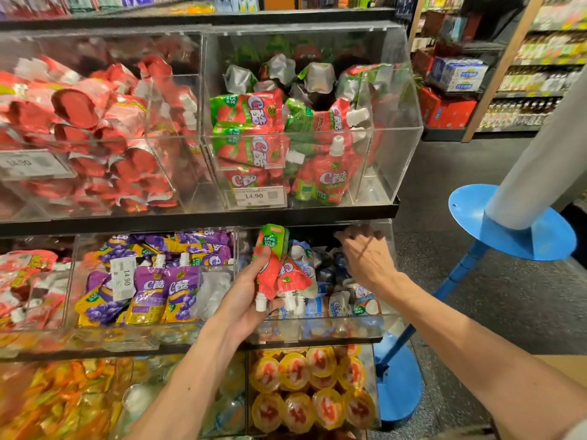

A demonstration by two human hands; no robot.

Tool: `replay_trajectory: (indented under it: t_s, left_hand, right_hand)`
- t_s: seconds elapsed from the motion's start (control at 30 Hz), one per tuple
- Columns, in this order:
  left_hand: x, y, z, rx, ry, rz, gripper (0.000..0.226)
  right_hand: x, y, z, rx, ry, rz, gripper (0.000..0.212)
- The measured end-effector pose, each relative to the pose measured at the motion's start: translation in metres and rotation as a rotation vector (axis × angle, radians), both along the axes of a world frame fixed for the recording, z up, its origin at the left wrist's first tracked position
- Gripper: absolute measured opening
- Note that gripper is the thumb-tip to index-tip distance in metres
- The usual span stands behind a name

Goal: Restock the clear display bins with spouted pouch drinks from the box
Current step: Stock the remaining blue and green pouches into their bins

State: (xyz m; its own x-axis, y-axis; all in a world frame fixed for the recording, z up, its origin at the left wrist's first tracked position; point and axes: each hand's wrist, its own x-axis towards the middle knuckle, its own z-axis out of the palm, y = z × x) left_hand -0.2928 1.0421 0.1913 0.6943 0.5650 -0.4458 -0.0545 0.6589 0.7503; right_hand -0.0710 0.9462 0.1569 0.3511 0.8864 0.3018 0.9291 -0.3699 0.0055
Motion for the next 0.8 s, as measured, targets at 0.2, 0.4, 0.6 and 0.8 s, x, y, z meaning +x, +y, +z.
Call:
replay_trajectory:
  t_s: [0.2,0.4,0.6,0.8]
  left_hand:
    - [-0.003,-0.002,0.01,-0.125,-0.081,-0.025,0.049]
    - [-0.008,-0.005,0.018,-0.027,0.02,-0.13,0.051]
    - [-0.022,0.001,0.022,-0.057,-0.002,-0.047,0.044]
    - [-0.031,0.002,0.02,-0.071,0.017,0.024,0.053]
  right_hand:
    - [-0.047,-0.003,0.003,0.194,0.167,0.45,0.076]
    - [-0.049,-0.01,-0.014,0.199,0.411,0.381,0.061]
    - [-0.045,-0.021,-0.019,0.031,0.902,-0.063,0.031]
    - [-0.048,0.004,-0.005,0.232,1.526,-0.448,0.02]
